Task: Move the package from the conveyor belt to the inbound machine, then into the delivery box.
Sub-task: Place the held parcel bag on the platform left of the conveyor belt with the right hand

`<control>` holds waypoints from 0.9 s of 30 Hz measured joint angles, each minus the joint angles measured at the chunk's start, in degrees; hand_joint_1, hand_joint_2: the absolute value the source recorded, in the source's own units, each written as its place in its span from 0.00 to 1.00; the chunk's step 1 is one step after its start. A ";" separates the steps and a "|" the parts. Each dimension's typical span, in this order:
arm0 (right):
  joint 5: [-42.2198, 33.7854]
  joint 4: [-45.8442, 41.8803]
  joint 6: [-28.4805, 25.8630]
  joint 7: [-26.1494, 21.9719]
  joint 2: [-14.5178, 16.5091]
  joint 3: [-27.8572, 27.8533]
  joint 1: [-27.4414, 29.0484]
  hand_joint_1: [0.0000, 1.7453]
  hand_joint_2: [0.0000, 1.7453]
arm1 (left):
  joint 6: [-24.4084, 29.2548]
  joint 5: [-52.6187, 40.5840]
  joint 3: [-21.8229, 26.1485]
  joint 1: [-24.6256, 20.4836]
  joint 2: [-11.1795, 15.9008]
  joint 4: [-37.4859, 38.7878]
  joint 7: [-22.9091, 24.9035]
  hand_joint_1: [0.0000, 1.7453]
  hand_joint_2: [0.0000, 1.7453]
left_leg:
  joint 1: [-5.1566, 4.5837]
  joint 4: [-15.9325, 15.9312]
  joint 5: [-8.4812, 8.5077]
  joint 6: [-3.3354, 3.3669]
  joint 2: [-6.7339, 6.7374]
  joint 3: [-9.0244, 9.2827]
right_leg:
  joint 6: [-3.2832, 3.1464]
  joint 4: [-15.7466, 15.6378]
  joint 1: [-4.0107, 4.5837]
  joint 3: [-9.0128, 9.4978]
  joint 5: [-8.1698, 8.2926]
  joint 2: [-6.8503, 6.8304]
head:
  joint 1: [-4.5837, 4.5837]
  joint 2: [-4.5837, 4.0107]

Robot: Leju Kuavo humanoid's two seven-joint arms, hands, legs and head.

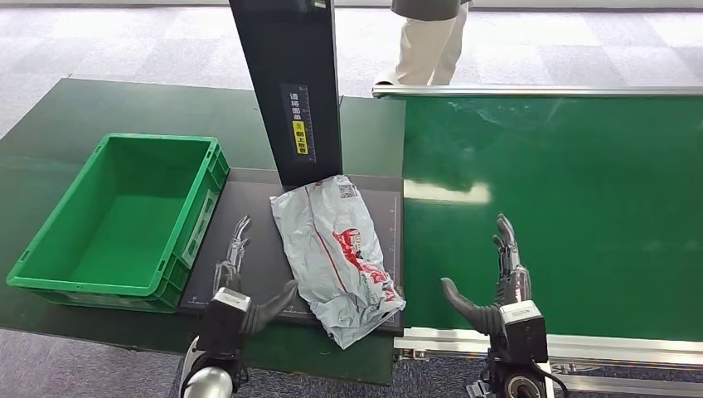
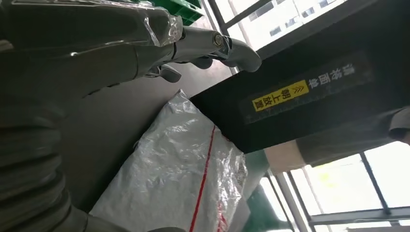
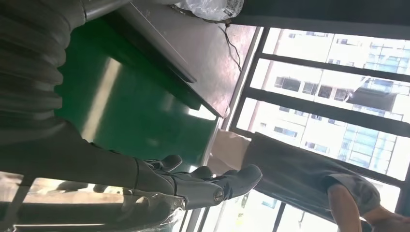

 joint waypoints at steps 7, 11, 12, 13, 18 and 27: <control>-0.73 -0.08 0.25 0.00 1.50 -0.05 0.58 0.00 1.00 | 8.52 -18.59 -2.88 -11.26 -1.09 18.50 5.16 0.00 1.00 | 0.00 0.00 0.03 0.01 0.00 0.04 | 0.00 0.00 0.00 0.05 0.02 0.00 | 0.01 0.00; -0.91 -0.08 0.26 0.00 2.05 -0.04 0.48 0.00 1.00 | 9.26 -25.04 -4.53 -17.12 -1.85 29.15 8.75 0.00 1.00 | 0.00 0.01 0.03 0.01 -0.03 0.03 | 0.00 0.00 0.00 0.06 0.02 -0.01 | 0.00 0.00; -0.97 -0.08 0.27 0.00 2.12 -0.03 0.47 0.00 1.00 | 9.25 -25.84 -4.79 -17.85 -1.98 30.49 9.24 0.00 1.00 | 0.00 0.01 0.03 0.01 -0.03 0.03 | 0.00 0.00 0.00 0.06 0.02 -0.01 | -0.01 0.00; -1.01 -0.08 0.27 0.00 2.17 -0.03 0.46 0.00 1.00 | 9.24 -26.21 -4.92 -18.19 -2.05 31.08 9.52 0.00 1.00 | 0.00 0.01 0.03 0.02 -0.03 0.03 | 0.00 0.00 0.00 0.06 0.02 -0.02 | -0.01 0.00; -1.16 -0.24 0.46 -0.02 2.85 -0.04 0.46 0.00 1.00 | 8.01 -30.91 -7.32 -22.81 -3.12 38.88 12.77 0.76 1.00 | 0.00 0.00 0.03 0.03 -0.12 0.08 | 0.01 0.00 -0.01 0.20 0.00 -0.10 | -0.01 0.00; -1.47 -0.39 1.50 -0.02 3.56 -0.06 -0.26 0.00 1.00 | 4.97 -35.95 -10.56 -28.99 -4.39 48.82 17.99 1.00 1.00 | -0.04 -0.01 0.03 0.11 -0.22 0.61 | 0.08 -0.01 -0.06 0.89 -0.04 -0.21 | 0.01 0.00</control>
